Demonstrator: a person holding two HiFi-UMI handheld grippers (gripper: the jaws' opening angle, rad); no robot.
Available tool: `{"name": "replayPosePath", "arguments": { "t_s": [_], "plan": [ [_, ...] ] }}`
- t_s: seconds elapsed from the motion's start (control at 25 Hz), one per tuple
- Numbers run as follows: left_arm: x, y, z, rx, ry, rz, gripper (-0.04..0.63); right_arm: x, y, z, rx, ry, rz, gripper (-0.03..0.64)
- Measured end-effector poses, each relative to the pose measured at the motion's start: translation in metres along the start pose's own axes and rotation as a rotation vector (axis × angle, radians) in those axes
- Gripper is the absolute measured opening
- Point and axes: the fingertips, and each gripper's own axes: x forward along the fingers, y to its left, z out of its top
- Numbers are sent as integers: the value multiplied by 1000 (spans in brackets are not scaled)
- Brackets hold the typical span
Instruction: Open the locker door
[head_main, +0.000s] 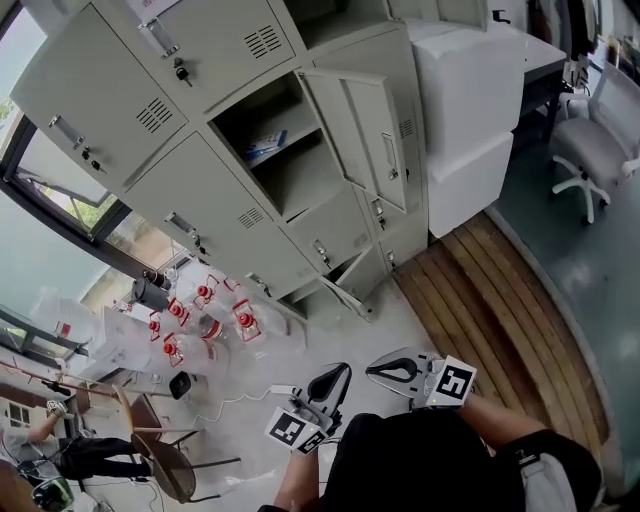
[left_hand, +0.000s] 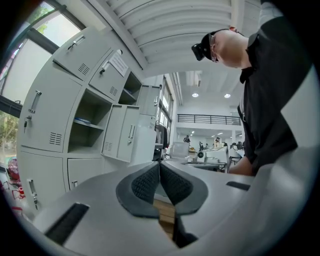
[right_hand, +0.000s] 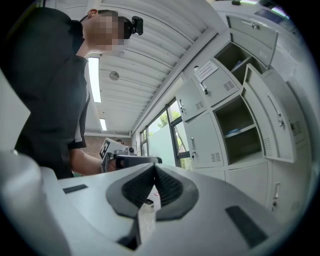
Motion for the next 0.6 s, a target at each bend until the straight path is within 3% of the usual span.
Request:
{"name": "replayPosePath", "arguments": {
  "t_s": [0.16, 0.36, 0.6],
  "plan": [
    [13, 18, -4, -27, 4, -3, 18, -4, -21, -9, 46, 6, -43, 12],
    [35, 49, -1, -43, -18, -46, 18, 3, -52, -12, 32, 32, -81, 12],
    [60, 108, 27, -116, -124, -118, 18, 31, -97, -4, 20, 38, -154, 12]
  ]
}}
